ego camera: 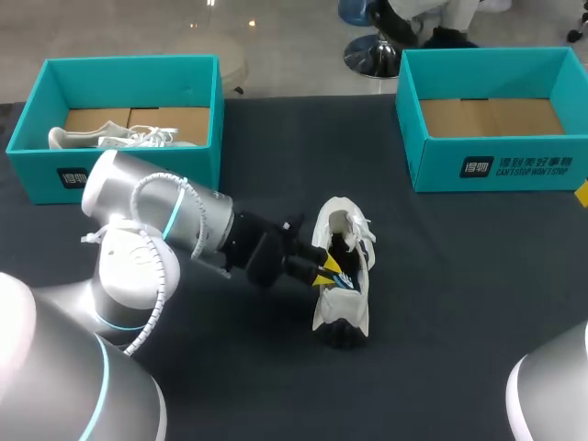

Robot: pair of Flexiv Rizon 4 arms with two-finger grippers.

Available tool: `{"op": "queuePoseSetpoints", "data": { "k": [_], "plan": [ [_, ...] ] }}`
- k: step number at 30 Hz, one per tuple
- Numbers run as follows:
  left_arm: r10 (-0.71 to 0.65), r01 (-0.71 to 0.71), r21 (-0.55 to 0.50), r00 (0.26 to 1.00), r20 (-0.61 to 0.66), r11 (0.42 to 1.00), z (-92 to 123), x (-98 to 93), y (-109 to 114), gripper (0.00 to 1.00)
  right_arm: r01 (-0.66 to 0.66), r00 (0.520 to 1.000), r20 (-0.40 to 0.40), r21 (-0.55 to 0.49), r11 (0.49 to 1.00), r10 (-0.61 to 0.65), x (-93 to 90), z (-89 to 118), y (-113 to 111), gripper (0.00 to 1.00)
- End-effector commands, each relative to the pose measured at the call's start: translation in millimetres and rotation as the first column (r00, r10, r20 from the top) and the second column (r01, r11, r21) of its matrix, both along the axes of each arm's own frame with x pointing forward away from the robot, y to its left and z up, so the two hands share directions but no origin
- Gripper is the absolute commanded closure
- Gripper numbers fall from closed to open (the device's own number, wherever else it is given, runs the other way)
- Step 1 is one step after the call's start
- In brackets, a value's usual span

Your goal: Take the shoe out of the shoebox, open the shoe tongue, remove and reinsert the insole, then place the shoe into the shoebox

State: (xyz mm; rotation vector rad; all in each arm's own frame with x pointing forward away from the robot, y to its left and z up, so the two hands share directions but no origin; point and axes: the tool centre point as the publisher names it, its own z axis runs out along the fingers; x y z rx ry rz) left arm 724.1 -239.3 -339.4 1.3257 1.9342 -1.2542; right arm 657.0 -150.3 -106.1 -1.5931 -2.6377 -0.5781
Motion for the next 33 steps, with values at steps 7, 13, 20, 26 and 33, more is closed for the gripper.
{"op": "queuePoseSetpoints", "data": {
  "k": [7, 13, 20, 26, 33],
  "plan": [
    [-0.011, 0.011, 0.018, 1.0, 0.001, 1.0, -2, 1.1, -4, 0.87, -0.002, 1.0, -0.008, -0.003, 1.0, 0.002, 3.5, 1, 0, 0.0],
    [-0.031, 0.03, 0.026, 0.999, 0.012, 0.999, -1, 3.0, -7, 1.0, -0.002, 1.0, -0.008, -0.003, 1.0, 0.002, 3.5, 1, 0, 0.0],
    [-0.038, 0.037, 0.044, 0.999, 0.018, 0.998, -6, 9.6, -6, 1.0, -0.002, 1.0, -0.008, -0.003, 1.0, 0.002, 3.5, 1, 0, 0.0],
    [-0.024, 0.022, 0.078, 0.999, 0.024, 0.997, -20, 20.1, -6, 1.0, -0.002, 1.0, -0.008, -0.003, 1.0, 0.002, 3.5, 1, 0, 0.0],
    [-0.02, 0.019, 0.095, 1.0, 0.01, 0.995, -29, 17.2, -4, 1.0, -0.002, 1.0, -0.008, -0.003, 1.0, 0.002, 3.5, 1, 0, 0.0]
  ]
}}
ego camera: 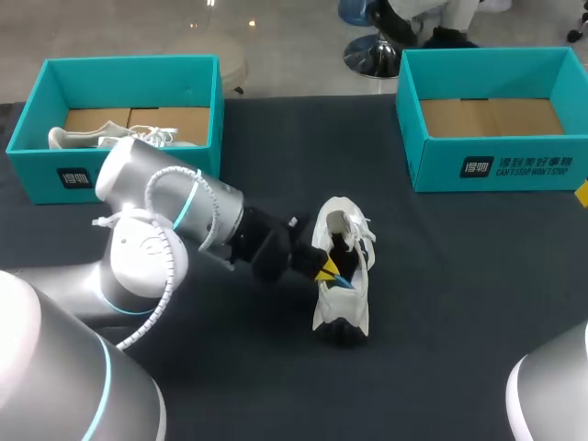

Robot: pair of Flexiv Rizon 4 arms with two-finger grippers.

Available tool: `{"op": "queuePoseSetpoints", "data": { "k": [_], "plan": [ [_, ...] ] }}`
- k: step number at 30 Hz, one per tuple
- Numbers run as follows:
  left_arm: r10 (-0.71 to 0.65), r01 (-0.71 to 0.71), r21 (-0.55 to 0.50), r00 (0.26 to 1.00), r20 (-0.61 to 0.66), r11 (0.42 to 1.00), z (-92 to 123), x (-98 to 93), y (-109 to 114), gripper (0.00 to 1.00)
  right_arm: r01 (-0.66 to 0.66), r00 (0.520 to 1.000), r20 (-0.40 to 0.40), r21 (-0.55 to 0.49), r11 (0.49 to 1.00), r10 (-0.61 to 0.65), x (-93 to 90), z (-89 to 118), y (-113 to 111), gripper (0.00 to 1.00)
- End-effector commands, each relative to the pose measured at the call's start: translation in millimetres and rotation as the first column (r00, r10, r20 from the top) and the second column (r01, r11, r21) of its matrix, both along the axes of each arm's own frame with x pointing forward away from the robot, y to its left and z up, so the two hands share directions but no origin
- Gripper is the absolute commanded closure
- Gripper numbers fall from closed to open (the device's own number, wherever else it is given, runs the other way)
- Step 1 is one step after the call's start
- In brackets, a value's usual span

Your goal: Take the shoe out of the shoebox, open the shoe tongue, remove and reinsert the insole, then place the shoe into the shoebox

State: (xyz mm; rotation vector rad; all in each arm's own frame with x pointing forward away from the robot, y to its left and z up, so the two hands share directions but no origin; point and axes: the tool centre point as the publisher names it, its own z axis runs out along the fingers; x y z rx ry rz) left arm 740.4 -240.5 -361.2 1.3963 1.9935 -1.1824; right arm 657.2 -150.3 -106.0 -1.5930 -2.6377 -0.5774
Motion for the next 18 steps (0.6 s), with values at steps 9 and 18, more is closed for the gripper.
{"op": "queuePoseSetpoints", "data": {
  "k": [9, 18],
  "plan": [
    [0.001, -0.001, 0.004, 1.0, 0.003, 1.0, -1, -1.3, 3, 0.42, -0.002, 1.0, -0.008, -0.003, 1.0, 0.002, 3.3, 1, 0, 0.0],
    [0.005, -0.004, -0.045, 1.0, 0.01, 0.999, 22, 2.6, 6, 0.0, -0.002, 1.0, -0.008, -0.003, 1.0, 0.002, 3.3, 1, 0, 0.0]
  ]
}}
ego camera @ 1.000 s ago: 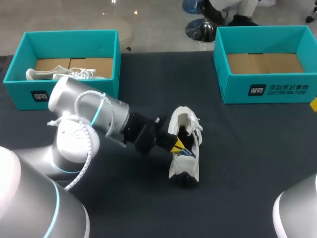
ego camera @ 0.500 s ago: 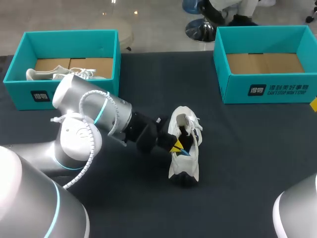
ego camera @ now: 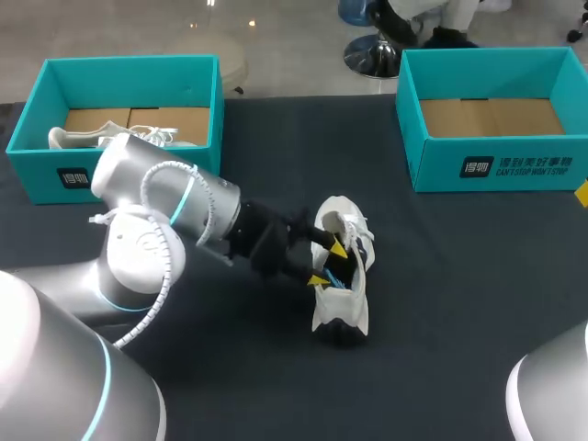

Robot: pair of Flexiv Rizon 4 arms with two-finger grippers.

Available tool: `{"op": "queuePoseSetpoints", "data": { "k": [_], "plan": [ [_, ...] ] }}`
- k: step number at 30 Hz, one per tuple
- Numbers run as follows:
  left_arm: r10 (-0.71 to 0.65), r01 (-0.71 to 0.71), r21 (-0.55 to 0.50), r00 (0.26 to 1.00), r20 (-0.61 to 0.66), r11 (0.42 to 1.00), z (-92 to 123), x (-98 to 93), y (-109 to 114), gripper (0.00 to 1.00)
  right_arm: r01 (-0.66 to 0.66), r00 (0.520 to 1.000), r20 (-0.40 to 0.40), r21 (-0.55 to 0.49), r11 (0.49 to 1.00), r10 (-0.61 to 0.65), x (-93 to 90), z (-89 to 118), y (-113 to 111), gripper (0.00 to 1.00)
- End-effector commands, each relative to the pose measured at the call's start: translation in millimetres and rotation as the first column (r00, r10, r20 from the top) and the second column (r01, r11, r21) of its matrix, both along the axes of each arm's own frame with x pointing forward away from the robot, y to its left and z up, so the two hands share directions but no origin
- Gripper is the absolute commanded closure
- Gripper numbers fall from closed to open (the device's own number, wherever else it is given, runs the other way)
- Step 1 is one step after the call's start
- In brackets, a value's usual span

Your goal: Take the shoe out of the shoebox, open the shoe tongue, remove and reinsert the insole, then place the shoe into the shoebox

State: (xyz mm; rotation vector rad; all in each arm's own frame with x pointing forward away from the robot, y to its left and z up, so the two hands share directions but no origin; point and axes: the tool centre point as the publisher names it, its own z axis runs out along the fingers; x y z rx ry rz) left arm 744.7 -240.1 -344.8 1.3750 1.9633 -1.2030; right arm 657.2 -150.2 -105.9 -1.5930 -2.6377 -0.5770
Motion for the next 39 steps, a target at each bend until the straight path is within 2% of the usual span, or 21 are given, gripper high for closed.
{"op": "queuePoseSetpoints", "data": {
  "k": [1, 11, 16, 17, 26, 27, 39],
  "plan": [
    [-0.003, 0.003, -0.016, 1.0, 0.006, 1.0, 9, -1.2, 6, 0.0, -0.002, 1.0, -0.007, -0.003, 1.0, 0.002, 3.2, 1, 0, 0.0],
    [-0.017, 0.017, -0.049, 1.0, -0.003, 0.999, 38, 2.8, 10, 0.0, -0.002, 1.0, -0.007, -0.003, 1.0, 0.002, 3.2, 1, 0, 0.0],
    [-0.058, 0.06, 0.043, 0.996, -0.064, 0.997, 47, 0.5, 14, 0.0, -0.002, 1.0, -0.007, -0.003, 1.0, 0.002, 3.2, 1, 0, 0.0],
    [-0.067, 0.074, 0.088, 0.994, -0.084, 0.993, 48, -0.9, 15, 0.0, -0.002, 1.0, -0.007, -0.003, 1.0, 0.002, 3.2, 1, 0, 0.0],
    [-0.101, 0.116, 0.229, 0.992, -0.077, 0.966, 56, -10.3, 23, 0.0, -0.002, 1.0, -0.007, -0.003, 1.0, 0.002, 3.2, 1, 0, 0.0],
    [-0.11, 0.129, 0.285, 0.99, -0.083, 0.95, 57, -13.1, 25, 0.0, -0.002, 1.0, -0.007, -0.003, 1.0, 0.002, 3.2, 1, 0, 0.0],
    [-0.11, 0.129, 0.285, 0.99, -0.083, 0.95, 57, -13.1, 25, 0.0, -0.002, 1.0, -0.007, -0.003, 1.0, 0.002, 3.2, 1, 0, 0.0]
  ]
}}
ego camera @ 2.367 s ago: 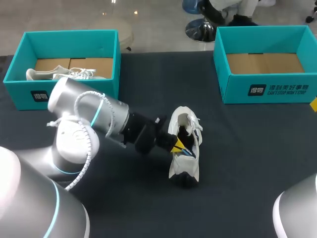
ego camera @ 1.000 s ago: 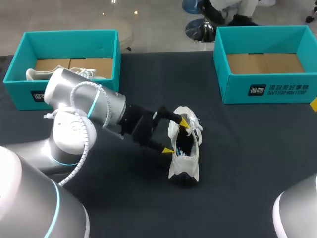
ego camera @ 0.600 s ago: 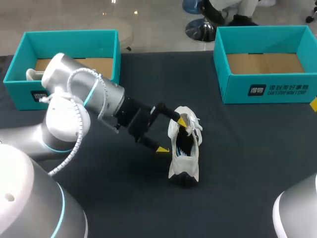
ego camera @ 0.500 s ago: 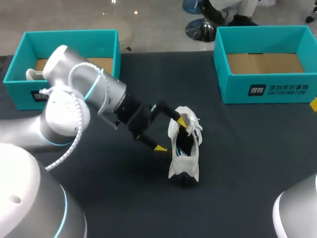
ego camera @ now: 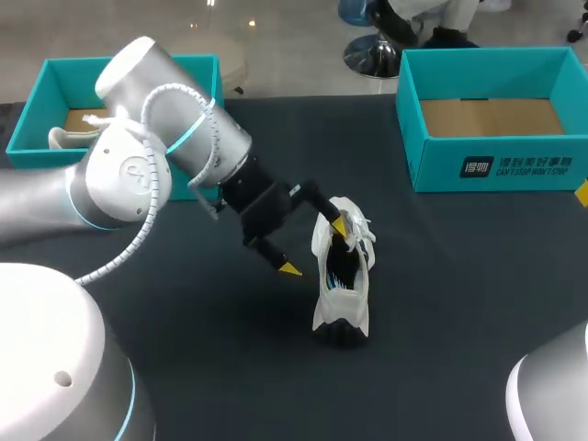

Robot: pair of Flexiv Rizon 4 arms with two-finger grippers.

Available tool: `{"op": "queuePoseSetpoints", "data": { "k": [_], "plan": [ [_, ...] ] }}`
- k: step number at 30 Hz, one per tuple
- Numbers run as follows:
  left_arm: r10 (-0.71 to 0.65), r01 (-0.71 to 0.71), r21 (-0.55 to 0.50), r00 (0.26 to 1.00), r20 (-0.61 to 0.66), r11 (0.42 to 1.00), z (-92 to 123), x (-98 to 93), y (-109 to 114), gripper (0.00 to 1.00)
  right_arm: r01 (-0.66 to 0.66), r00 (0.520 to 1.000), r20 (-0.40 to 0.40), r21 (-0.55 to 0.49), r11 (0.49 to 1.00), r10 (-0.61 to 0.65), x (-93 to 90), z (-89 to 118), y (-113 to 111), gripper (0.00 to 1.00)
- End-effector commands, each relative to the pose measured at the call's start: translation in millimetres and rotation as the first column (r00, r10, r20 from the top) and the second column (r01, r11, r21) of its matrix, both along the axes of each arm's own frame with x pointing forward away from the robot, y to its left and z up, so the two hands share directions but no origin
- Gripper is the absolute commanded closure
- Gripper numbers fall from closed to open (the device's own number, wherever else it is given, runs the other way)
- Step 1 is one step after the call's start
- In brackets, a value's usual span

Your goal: Take the shoe out of the shoebox, open the shoe tongue, remove and reinsert the insole, then place the shoe into the shoebox

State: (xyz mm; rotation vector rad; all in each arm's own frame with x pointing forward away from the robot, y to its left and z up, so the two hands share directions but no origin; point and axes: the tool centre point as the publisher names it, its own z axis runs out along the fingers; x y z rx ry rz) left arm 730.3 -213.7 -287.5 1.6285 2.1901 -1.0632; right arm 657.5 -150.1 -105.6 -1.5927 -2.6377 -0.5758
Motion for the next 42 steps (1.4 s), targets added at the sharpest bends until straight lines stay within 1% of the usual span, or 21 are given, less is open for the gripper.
{"op": "queuePoseSetpoints", "data": {
  "k": [1, 7, 9, 11, 13, 16, 19, 20, 22, 23, 24, 25, 26, 30, 35, 37, 42],
  "plan": [
    [-0.004, 0.004, 0.012, 1.0, -0.001, 1.0, 0, 1.3, -2, 0.0, -0.001, 1.0, -0.007, -0.002, 1.0, 0.001, 3.0, 1, 0, 0.0],
    [-0.004, 0.004, 0.012, 1.0, -0.001, 1.0, 0, 1.3, -2, 0.0, -0.001, 1.0, -0.007, -0.002, 1.0, 0.001, 3.0, 1, 0, 0.0],
    [0.016, -0.022, 0.109, 0.998, 0.059, 0.994, -1, 1.4, -4, 0.0, -0.001, 1.0, -0.007, -0.002, 1.0, 0.001, 3.0, 1, 0, 0.0],
    [0.006, -0.023, 0.17, 0.995, 0.097, 0.985, -1, 1.8, -6, 0.0, -0.001, 1.0, -0.007, -0.002, 1.0, 0.001, 3.0, 1, 0, 0.0],
    [0.025, -0.057, 0.242, 0.991, 0.131, 0.969, -2, 2.2, -10, 0.0, -0.001, 1.0, -0.007, -0.002, 1.0, 0.001, 3.0, 1, 0, 0.0],
    [0.046, -0.093, 0.287, 0.985, 0.166, 0.953, 0, 2.9, -13, 0.0, -0.001, 1.0, -0.007, -0.002, 1.0, 0.001, 3.0, 1, 0, 0.0],
    [0.05, -0.102, 0.299, 0.983, 0.177, 0.949, 2, 3.9, -14, 0.0, -0.001, 1.0, -0.007, -0.002, 1.0, 0.001, 3.0, 1, 0, 0.0],
    [0.05, -0.111, 0.317, 0.98, 0.194, 0.942, 2, 5.2, -14, 0.0, -0.001, 1.0, -0.007, -0.002, 1.0, 0.001, 3.0, 1, 0, 0.0],
    [0.044, -0.101, 0.312, 0.982, 0.183, 0.945, 0, 7.5, -14, 0.0, -0.001, 1.0, -0.007, -0.002, 1.0, 0.001, 3.0, 1, 0, 0.0],
    [0.033, -0.092, 0.331, 0.983, 0.181, 0.939, -1, 8.5, -14, 0.0, -0.001, 1.0, -0.007, -0.002, 1.0, 0.001, 3.0, 1, 0, 0.0],
    [0.027, -0.081, 0.336, 0.986, 0.162, 0.938, -3, 9.5, -15, 0.15, -0.001, 1.0, -0.007, -0.002, 1.0, 0.001, 3.0, 1, 0, 0.0],
    [0.032, -0.082, 0.335, 0.988, 0.153, 0.938, -4, 11.2, -15, 0.71, -0.001, 1.0, -0.007, -0.002, 1.0, 0.001, 3.0, 1, 0, 0.0],
    [0.026, -0.073, 0.335, 0.99, 0.142, 0.939, -4, 12.8, -15, 1.0, -0.001, 1.0, -0.007, -0.002, 1.0, 0.001, 3.0, 1, 0, 0.0],
    [0.007, -0.049, 0.342, 0.992, 0.123, 0.938, -5, 14.9, -15, 1.0, -0.001, 1.0, -0.007, -0.002, 1.0, 0.001, 3.0, 1, 0, 0.0],
    [-0.027, -0.022, 0.363, 0.991, 0.131, 0.931, -2, 13.2, -17, 1.0, -0.001, 1.0, -0.007, -0.002, 1.0, 0.001, 3.0, 1, 0, 0.0],
    [-0.043, -0.017, 0.383, 0.988, 0.147, 0.924, -4, 12.4, -18, 1.0, -0.001, 1.0, -0.007, -0.002, 1.0, 0.001, 3.0, 1, 0, 0.0],
    [-0.074, 0.012, 0.399, 0.987, 0.141, 0.917, -8, 9.6, -20, 1.0, -0.001, 1.0, -0.007, -0.002, 1.0, 0.001, 3.0, 1, 0, 0.0]
  ]
}}
